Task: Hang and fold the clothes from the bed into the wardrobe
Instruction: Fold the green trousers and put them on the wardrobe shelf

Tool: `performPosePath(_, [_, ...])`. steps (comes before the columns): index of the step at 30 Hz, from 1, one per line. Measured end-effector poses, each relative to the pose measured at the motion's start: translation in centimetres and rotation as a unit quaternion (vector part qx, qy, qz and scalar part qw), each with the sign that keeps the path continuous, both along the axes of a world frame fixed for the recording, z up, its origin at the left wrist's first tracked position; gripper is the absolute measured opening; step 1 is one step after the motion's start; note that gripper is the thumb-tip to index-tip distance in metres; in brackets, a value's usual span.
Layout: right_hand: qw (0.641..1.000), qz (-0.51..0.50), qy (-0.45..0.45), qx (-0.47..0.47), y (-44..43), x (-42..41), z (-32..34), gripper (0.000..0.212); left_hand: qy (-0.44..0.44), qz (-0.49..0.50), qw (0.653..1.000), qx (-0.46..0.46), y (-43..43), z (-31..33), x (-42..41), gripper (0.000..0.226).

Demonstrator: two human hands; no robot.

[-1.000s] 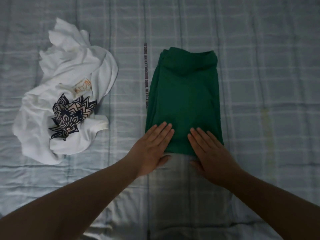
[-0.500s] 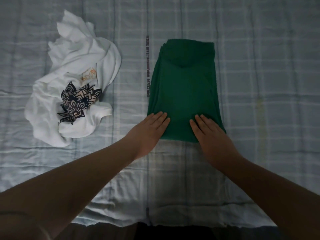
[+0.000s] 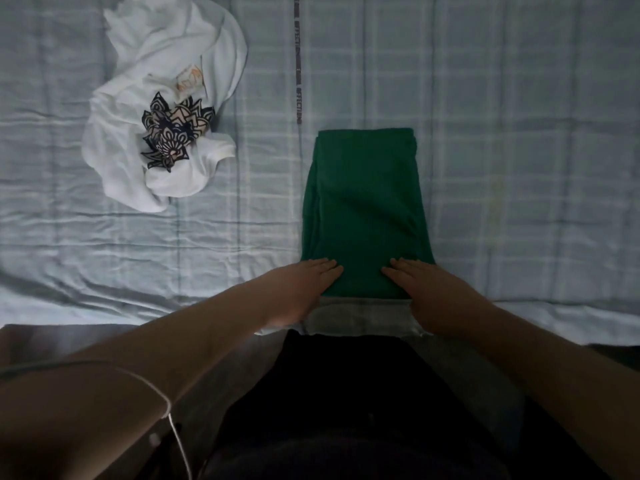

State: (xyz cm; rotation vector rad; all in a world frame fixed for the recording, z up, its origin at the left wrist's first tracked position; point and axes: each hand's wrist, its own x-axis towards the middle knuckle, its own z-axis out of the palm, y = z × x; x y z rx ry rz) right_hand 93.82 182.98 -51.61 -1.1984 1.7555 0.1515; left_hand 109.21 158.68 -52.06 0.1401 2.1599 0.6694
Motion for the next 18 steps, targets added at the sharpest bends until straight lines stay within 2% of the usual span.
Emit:
performPosePath(2, [0.995, -0.076, -0.052, 0.028, -0.2, -0.4, 0.7, 0.076, -0.037, 0.096, 0.994, 0.037, -0.5, 0.7, -0.1, 0.071])
performPosePath(4, [0.987, -0.145, -0.065, 0.038, -0.7, -1.3, 1.7, 0.069, -0.042, 0.162, 0.984, 0.058, -1.4, 1.7, -0.8, 0.057])
performPosePath(8, [0.981, -0.193, -0.022, -0.025, -2.9, -5.0, 3.5, 0.031, -0.024, 0.251, 0.964, 0.078, -4.6, 3.0, -3.4, 0.034])
performPosePath(10, [0.978, -0.203, 0.013, -0.047, -4.3, -7.4, 3.9, 0.022, -0.015, 0.284, 0.956, 0.067, -6.3, 3.0, -5.4, 0.02])
performPosePath(12, [0.968, -0.241, 0.031, -0.063, -5.6, -9.8, 3.6, 0.021, 0.004, 0.321, 0.945, 0.061, -7.9, 2.5, -7.7, 0.021])
performPosePath(17, [0.938, -0.335, 0.049, -0.071, -8.7, -15.1, 0.5, 0.019, 0.038, 0.48, 0.874, 0.069, -10.7, -0.5, -13.2, 0.003])
performPosePath(18, [0.932, -0.35, 0.058, -0.075, -9.2, -15.8, -0.5, 0.019, 0.04, 0.502, 0.862, 0.061, -10.9, -1.3, -14.0, 0.006])
